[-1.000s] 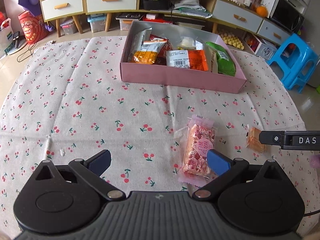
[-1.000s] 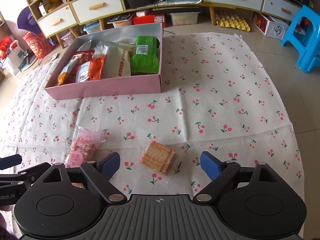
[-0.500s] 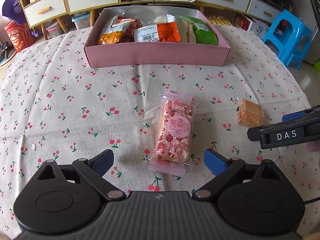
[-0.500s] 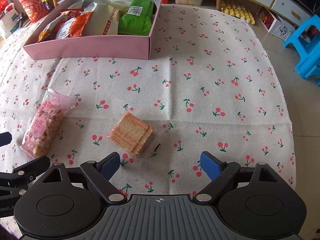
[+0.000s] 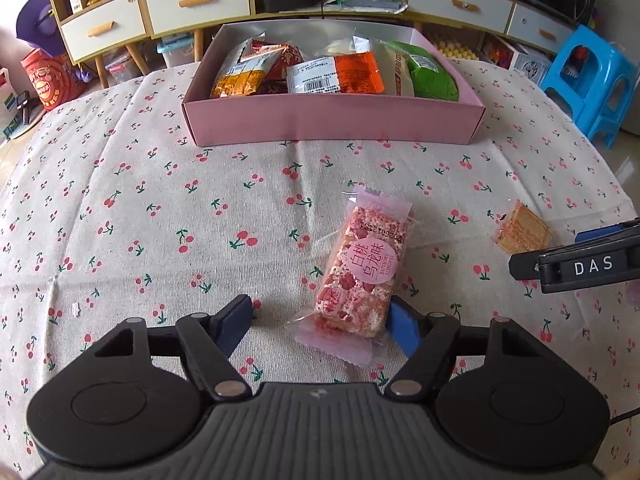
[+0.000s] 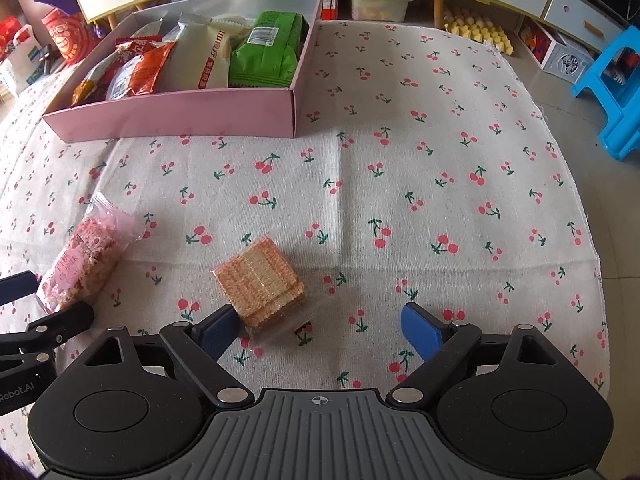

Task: Organize snacks
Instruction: 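Move both tools back toward the pink bar and wafer biscuit, then grasp the pink wrapped bar with the left tool while the right tool grasps the wafer biscuit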

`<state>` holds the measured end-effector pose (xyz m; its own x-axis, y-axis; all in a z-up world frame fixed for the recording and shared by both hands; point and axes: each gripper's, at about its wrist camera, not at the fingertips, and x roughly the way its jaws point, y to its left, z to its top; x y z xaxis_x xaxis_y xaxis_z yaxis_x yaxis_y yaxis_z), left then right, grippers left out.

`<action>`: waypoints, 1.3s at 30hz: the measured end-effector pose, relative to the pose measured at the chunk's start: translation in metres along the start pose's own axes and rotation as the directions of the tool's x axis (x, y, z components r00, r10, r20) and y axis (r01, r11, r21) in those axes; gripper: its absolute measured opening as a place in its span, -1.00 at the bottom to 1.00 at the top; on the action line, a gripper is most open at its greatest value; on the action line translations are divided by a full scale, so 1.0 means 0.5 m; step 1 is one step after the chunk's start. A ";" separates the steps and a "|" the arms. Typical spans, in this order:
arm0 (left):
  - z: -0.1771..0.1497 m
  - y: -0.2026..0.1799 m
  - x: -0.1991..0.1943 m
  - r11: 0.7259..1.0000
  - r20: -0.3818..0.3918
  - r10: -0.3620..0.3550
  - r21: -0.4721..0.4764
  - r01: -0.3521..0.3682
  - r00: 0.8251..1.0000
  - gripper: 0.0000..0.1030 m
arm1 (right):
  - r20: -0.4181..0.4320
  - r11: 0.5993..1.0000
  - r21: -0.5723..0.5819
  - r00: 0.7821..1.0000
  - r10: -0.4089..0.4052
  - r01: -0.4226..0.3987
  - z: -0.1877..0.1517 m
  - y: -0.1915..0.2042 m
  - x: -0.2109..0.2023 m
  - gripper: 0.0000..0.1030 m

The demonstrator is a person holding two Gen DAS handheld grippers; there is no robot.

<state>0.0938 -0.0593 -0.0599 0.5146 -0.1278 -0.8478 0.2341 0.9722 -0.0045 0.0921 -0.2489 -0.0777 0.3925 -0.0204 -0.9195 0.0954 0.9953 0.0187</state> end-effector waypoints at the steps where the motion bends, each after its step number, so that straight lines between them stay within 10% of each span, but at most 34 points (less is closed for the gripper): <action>1: 0.001 0.002 -0.001 1.000 0.003 0.000 -0.004 0.000 1.000 0.20 | 0.006 1.000 -0.001 1.000 -0.003 0.003 0.002 0.001 0.001 0.75; 10: 0.001 0.025 -0.008 0.998 0.014 -0.017 -0.053 0.018 1.000 -0.04 | 0.035 1.000 -0.015 0.999 -0.025 0.025 0.000 0.015 -0.004 0.68; 27: 0.009 0.047 -0.011 0.993 0.007 -0.052 -0.108 0.052 0.999 -0.05 | 0.043 0.999 -0.035 0.999 0.011 -0.010 0.004 0.049 -0.016 -0.02; 39: 0.020 0.061 -0.021 0.985 0.019 -0.096 -0.144 0.098 0.995 -0.09 | -0.005 0.970 0.177 0.985 0.171 -0.168 0.015 0.014 -0.023 -0.13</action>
<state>0.1037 -0.0301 -0.0457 0.5054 -0.2248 -0.8331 0.1622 0.9730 -0.1641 0.0954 -0.2422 -0.0641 0.3983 0.1510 -0.9047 0.1889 0.9517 0.2420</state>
